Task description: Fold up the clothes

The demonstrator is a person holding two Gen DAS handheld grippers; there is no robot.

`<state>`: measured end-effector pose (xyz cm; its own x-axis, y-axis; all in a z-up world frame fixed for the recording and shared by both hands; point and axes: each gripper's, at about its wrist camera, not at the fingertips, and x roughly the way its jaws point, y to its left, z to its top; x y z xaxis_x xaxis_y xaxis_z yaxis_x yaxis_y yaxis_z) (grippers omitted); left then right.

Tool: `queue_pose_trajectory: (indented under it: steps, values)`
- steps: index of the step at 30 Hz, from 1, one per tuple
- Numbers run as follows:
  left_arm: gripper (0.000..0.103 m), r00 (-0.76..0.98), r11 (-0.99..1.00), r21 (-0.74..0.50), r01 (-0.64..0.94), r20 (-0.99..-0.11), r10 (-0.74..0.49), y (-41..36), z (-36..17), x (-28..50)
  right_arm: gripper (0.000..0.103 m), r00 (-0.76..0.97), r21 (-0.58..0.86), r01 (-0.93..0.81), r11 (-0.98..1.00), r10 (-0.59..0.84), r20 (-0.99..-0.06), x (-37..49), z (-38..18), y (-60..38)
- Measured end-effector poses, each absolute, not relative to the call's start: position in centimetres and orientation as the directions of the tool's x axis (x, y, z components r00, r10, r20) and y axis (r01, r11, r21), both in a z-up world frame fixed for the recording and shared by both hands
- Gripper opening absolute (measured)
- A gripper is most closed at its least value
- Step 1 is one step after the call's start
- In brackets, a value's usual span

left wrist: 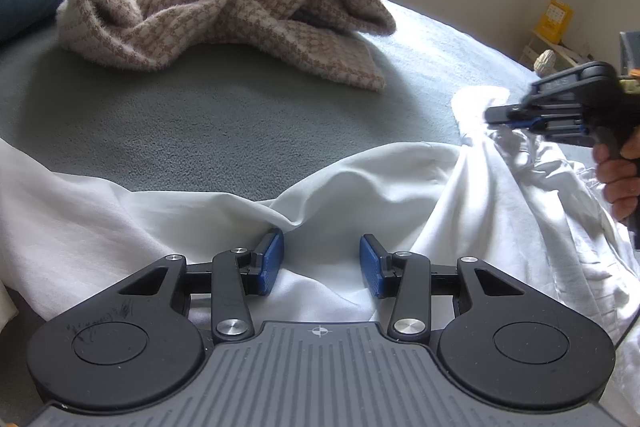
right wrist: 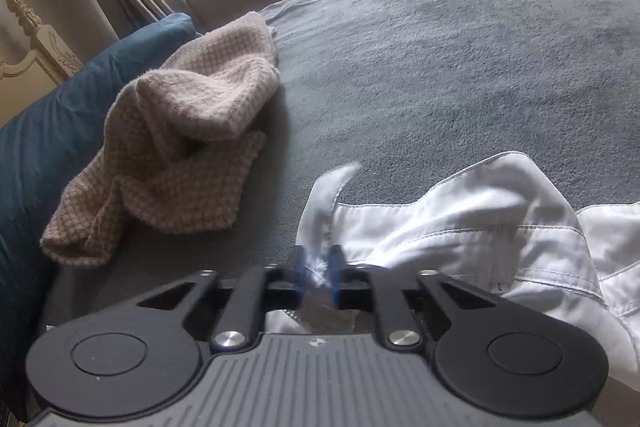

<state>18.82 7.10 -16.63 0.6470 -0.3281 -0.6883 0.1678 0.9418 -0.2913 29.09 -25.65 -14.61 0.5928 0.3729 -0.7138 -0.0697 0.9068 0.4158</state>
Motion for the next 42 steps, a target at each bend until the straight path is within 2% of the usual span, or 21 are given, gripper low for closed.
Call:
queue_pose_trajectory:
  steps: [6,10,15,18,25,31,32,33,34,35,36,42]
  values:
    - [0.042,0.649,0.938,-0.297,0.178,-0.681,-0.339,7.3,-16.6,18.7,0.001,0.703,0.523,-0.034,0.852,0.392,-0.593,23.6,-11.7,-29.9]
    - [0.042,0.650,0.939,-0.293,0.180,-0.681,-0.337,7.4,-16.1,18.5,0.001,0.685,0.541,0.096,0.835,0.339,-0.644,21.8,-14.2,-32.5]
    - [0.043,0.729,0.948,-0.251,0.195,-0.610,-0.311,7.6,-13.9,17.3,0.001,0.662,0.568,0.237,0.788,0.297,-0.688,21.4,-17.6,-34.1]
    - [0.045,0.724,0.940,-0.207,0.271,-0.600,-0.341,5.8,-13.1,18.3,0.001,0.678,0.574,0.265,0.775,0.274,-0.682,20.3,-17.7,-34.3]
    - [0.047,0.582,0.810,-0.060,0.584,-0.665,-0.469,-3.1,-14.1,23.5,0.001,0.692,0.560,0.264,0.785,0.251,-0.677,19.0,-18.0,-34.1]
    - [0.046,0.538,0.749,0.006,0.663,-0.698,-0.471,-7.2,-14.9,26.2,0.001,0.697,0.552,0.246,0.797,0.250,-0.672,18.9,-17.7,-33.9]
    - [0.039,0.542,0.742,0.031,0.669,-0.704,-0.460,-7.6,-15.2,26.4,0.001,0.698,0.549,0.243,0.800,0.249,-0.672,19.0,-17.6,-33.9]
    - [0.025,0.546,0.740,0.041,0.671,-0.703,-0.456,-7.8,-15.3,26.5,0.001,0.698,0.547,0.239,0.802,0.250,-0.671,19.1,-17.6,-33.9]
    - [0.018,0.551,0.740,0.045,0.671,-0.699,-0.456,-7.8,-15.4,26.5,0.001,0.699,0.544,0.234,0.806,0.249,-0.670,19.2,-17.5,-33.9]
    - [0.004,0.555,0.740,0.049,0.671,-0.695,-0.457,-7.9,-15.5,26.5,0.001,0.700,0.541,0.229,0.809,0.249,-0.669,19.2,-17.5,-33.8]
    - [0.000,0.559,0.740,0.053,0.670,-0.692,-0.457,-8.0,-15.6,26.6,0.001,0.702,0.536,0.223,0.814,0.248,-0.668,19.4,-17.5,-33.7]
    - [0.000,0.671,0.844,0.009,0.537,-0.611,-0.420,-5.9,-14.6,27.4,0.001,0.725,0.495,0.167,0.853,0.234,-0.648,20.8,-17.1,-32.5]
